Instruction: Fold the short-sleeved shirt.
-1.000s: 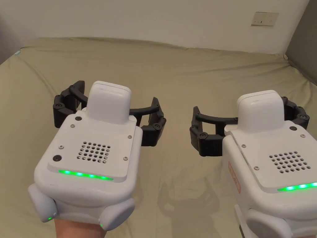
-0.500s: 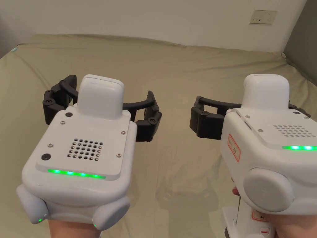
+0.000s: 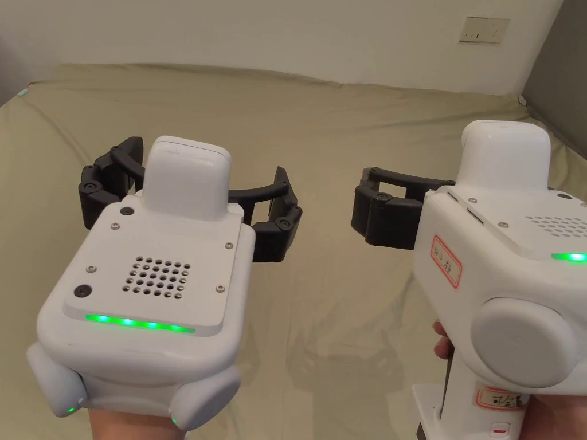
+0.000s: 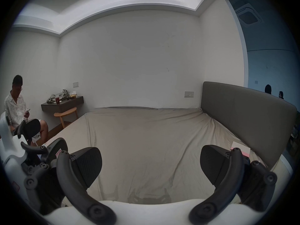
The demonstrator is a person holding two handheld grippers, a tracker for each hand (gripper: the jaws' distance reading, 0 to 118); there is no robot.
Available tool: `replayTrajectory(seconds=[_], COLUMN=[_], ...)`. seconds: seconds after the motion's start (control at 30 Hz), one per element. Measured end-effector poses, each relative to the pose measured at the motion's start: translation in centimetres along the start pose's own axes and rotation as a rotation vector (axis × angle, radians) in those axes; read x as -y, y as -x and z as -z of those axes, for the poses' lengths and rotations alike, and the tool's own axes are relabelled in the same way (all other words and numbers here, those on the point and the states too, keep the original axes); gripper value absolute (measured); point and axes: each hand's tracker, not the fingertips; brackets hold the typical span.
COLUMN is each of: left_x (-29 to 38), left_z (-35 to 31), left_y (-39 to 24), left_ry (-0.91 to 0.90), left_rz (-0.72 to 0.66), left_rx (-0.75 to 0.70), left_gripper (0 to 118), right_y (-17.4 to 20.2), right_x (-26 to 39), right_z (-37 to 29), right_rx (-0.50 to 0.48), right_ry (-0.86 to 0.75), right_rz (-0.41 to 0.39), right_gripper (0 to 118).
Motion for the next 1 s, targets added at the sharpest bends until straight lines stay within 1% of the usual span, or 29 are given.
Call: replayTrajectory(seconds=[0.17, 0.47, 0.53, 0.57, 0.67, 0.73, 0.8, 0.83, 0.9, 0.97, 1.0], left_x=[0.0, 0.2, 0.3, 0.3, 0.3, 0.4, 0.4, 0.5, 0.6, 0.8, 0.8], left_z=[0.0, 0.1, 0.2, 0.2, 0.3, 0.4, 0.5, 0.5, 0.5, 0.5, 0.5], left_y=[-0.1, -0.3, -0.3, -0.3, -0.3, -0.3, -0.5, -0.5, -0.7, -0.8, -0.7], left_ry=[0.002, 0.013, 0.014, 0.014, 0.016, 0.018, 0.019, 0.02, 0.019, 0.016, 0.015], left_rz=[0.002, 0.009, 0.007, 0.008, 0.008, 0.009, 0.009, 0.007, 0.008, 0.011, 0.01], left_rx=[0.002, 0.006, 0.007, 0.006, 0.004, 0.003, 0.003, 0.004, 0.005, -0.002, -0.004], left_gripper=[117, 117, 117, 117, 117, 117, 117, 117, 117, 117, 117], right_y=[-0.2, -0.8, -0.7, -0.8, -0.8, -0.9, -0.9, -0.9, 0.0, 0.4, 0.4], right_x=[0.2, 0.9, 1.0, 1.2, 1.4, 1.5, 2.0, 2.3, 2.5, 2.9, 3.1], right_z=[0.2, 1.3, 1.5, 1.5, 1.5, 1.6, 1.6, 1.6, 1.0, 0.9, 0.9], right_rx=[0.022, -0.022, 0.02, 0.023, -0.013, -0.02, 0.007, 0.02, 0.037, 0.055, 0.055], right_ry=[0.014, 0.049, 0.055, 0.045, 0.032, 0.012, -0.06, -0.093, -0.132, -0.158, -0.157], right_rz=[-0.008, 0.029, 0.033, 0.037, 0.025, 0.004, -0.037, -0.065, -0.154, -0.201, -0.212], right_gripper=[118, 117, 118, 118, 118, 118, 118, 118, 118, 118, 118])
